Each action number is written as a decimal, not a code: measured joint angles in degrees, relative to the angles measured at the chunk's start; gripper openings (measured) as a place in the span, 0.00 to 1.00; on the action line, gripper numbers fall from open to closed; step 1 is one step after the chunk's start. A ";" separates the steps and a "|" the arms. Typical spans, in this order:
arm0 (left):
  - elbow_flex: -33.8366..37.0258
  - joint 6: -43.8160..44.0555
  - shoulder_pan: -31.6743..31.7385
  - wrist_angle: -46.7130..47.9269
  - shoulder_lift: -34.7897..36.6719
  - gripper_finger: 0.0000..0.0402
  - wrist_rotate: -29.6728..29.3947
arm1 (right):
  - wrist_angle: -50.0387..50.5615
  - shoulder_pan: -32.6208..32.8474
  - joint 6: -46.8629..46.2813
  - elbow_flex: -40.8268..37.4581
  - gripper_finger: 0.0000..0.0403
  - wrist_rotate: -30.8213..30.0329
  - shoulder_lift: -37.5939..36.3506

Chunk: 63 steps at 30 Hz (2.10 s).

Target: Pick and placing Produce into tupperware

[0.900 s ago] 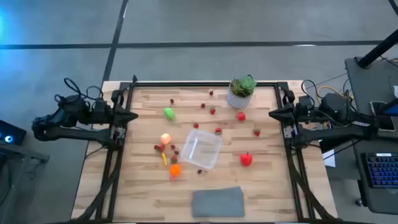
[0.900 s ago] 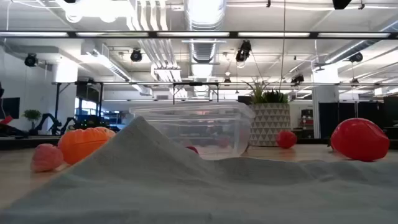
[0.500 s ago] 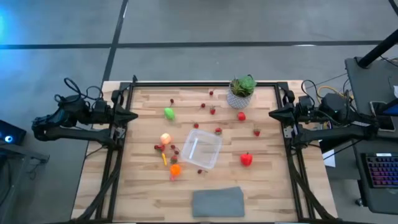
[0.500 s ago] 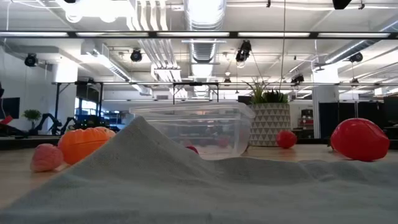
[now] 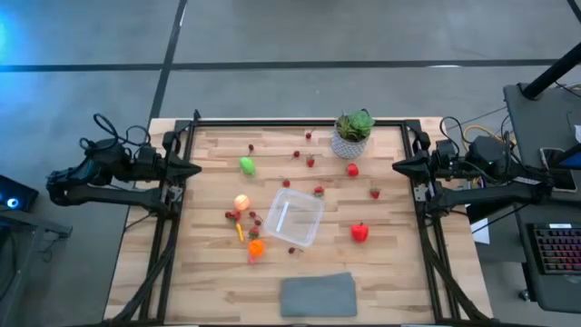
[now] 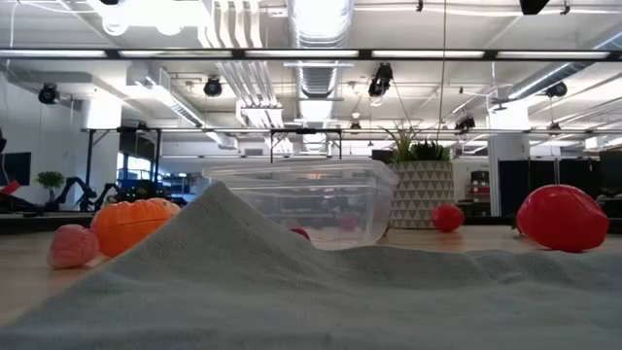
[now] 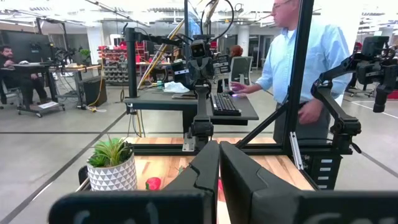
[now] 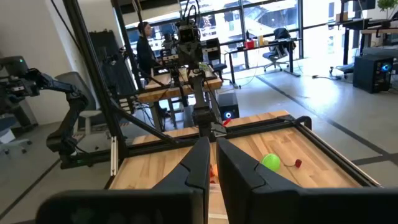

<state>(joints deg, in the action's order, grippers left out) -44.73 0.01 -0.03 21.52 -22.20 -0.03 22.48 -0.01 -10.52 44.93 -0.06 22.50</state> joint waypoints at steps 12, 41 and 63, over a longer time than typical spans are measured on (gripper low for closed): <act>0.00 0.01 0.00 0.02 0.00 0.00 0.01 | -0.02 -0.01 0.01 0.01 0.06 -0.01 0.00; 0.00 0.02 0.02 0.02 0.00 0.00 0.01 | 0.00 -0.01 0.00 0.01 0.06 -0.01 -0.02; 0.00 0.02 0.02 0.00 0.00 0.00 0.02 | -5.51 -0.02 -11.71 -0.02 0.06 -7.53 2.83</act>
<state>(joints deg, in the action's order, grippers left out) -44.73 0.03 -0.01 21.52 -22.20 -0.01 16.97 -0.03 -22.23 44.91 -7.59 25.33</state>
